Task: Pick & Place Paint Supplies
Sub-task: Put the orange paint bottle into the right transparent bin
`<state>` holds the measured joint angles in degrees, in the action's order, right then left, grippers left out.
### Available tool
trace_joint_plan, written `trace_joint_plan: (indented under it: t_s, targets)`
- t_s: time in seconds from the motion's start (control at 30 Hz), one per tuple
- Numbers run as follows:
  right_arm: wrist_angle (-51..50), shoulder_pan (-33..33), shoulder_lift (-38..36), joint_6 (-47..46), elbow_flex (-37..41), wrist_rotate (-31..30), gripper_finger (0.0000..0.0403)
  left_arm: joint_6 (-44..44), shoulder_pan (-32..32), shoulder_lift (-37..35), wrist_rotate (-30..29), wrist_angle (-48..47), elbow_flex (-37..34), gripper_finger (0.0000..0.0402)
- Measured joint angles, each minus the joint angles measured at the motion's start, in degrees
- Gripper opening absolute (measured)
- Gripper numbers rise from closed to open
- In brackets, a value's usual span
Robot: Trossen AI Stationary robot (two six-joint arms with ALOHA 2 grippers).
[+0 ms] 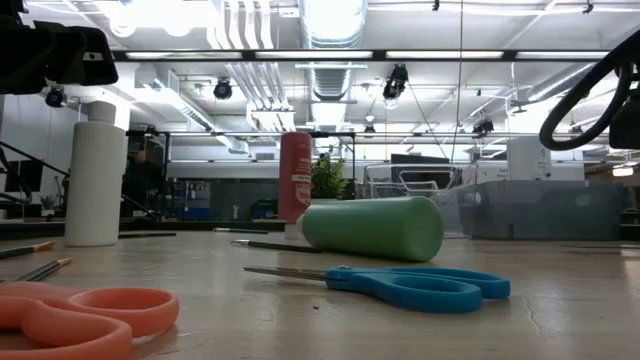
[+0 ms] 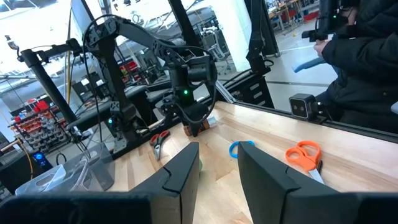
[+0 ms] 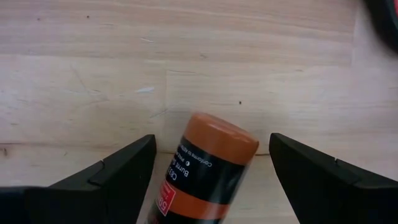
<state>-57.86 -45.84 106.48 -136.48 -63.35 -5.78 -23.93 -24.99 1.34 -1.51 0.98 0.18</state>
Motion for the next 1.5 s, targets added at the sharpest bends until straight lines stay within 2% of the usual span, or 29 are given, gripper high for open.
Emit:
trace_joint_plan:
  t_s: [0.37,0.7,1.17,1.33,1.5]
  targets:
    - [0.46,0.07,0.0,0.13,0.0,0.07,0.0208,0.0,-0.02,0.0,0.0,0.0,0.01,0.0118]
    - [0.01,0.04,0.0,0.59,0.0,0.9,0.0151,0.01,-0.02,0.0,0.01,-0.01,-0.01,0.0118]
    - [-0.97,0.33,-0.88,3.33,0.17,1.22,0.0139,0.0,-0.01,0.0,0.0,0.0,-0.01,0.0118]
    - [-3.24,1.36,-4.43,5.39,0.48,0.89,0.0139,0.01,-0.01,0.0,0.0,0.0,0.0,0.0118]
    - [-4.01,2.27,-9.71,6.15,2.63,-2.4,0.0139,-0.01,-0.01,0.0,0.01,0.01,0.01,0.0118]
